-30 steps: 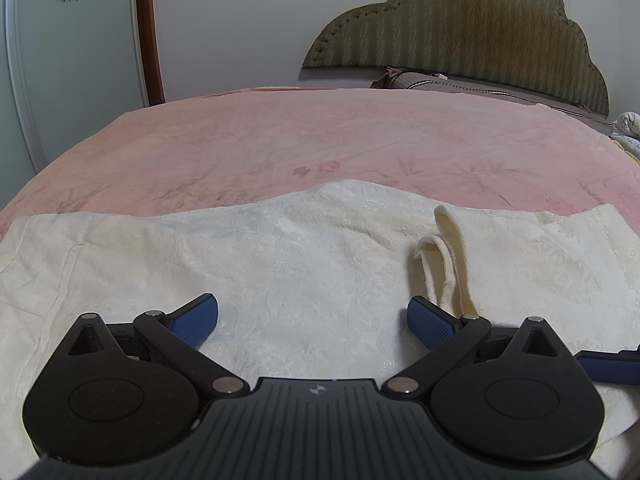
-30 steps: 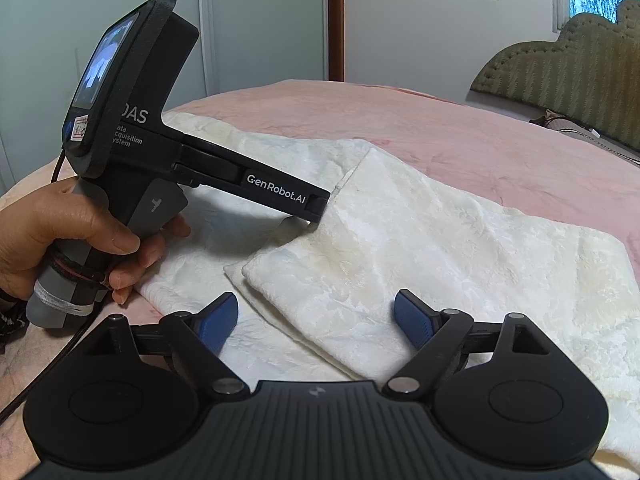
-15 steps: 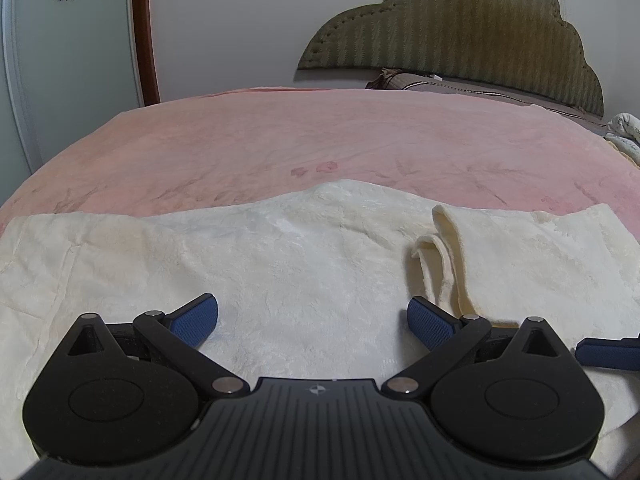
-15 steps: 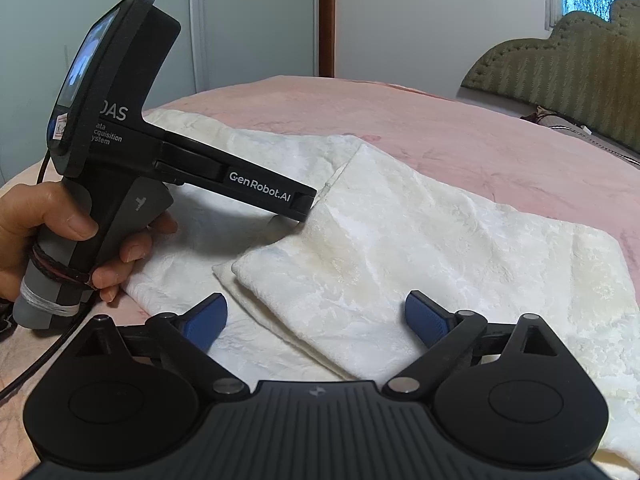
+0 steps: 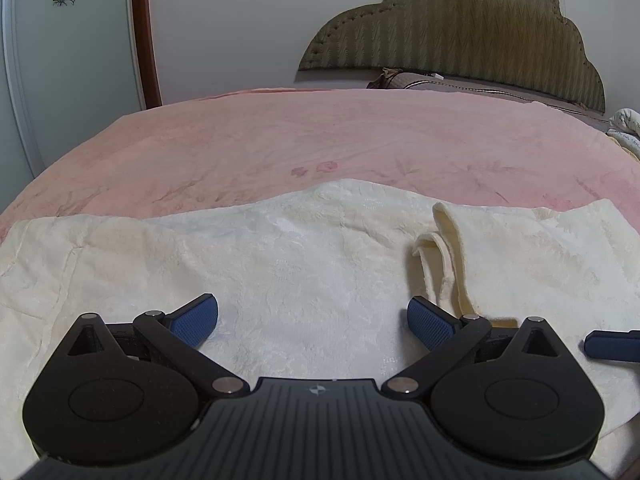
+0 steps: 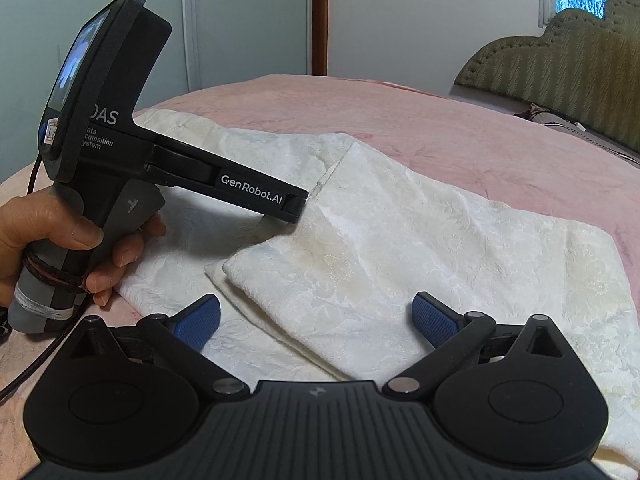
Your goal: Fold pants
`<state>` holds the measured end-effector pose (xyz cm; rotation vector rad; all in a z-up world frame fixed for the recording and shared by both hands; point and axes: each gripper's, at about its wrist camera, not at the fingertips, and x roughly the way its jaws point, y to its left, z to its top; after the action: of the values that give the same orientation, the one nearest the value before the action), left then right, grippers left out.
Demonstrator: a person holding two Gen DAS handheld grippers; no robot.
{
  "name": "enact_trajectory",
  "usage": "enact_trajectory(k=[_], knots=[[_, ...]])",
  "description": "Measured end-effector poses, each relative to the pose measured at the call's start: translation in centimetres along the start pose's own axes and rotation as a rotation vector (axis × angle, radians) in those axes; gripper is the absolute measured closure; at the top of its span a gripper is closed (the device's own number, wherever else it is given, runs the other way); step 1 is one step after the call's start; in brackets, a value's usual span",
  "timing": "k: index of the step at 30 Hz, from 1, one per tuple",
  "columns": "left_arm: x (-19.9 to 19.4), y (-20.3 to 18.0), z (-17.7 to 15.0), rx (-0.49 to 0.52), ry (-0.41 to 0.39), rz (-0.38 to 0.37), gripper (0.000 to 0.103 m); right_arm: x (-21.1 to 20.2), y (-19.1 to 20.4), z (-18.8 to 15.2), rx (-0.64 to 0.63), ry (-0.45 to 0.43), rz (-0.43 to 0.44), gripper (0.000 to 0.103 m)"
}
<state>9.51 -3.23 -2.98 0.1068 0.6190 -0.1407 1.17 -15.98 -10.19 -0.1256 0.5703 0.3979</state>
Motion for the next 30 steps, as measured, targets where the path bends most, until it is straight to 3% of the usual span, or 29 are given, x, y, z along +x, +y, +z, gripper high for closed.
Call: enact_trajectory(k=[30], knots=[[0.11, -0.21, -0.13, 0.008, -0.005, 0.022, 0.000, 0.02, -0.34, -0.03, 0.007, 0.003, 0.010, 0.000]])
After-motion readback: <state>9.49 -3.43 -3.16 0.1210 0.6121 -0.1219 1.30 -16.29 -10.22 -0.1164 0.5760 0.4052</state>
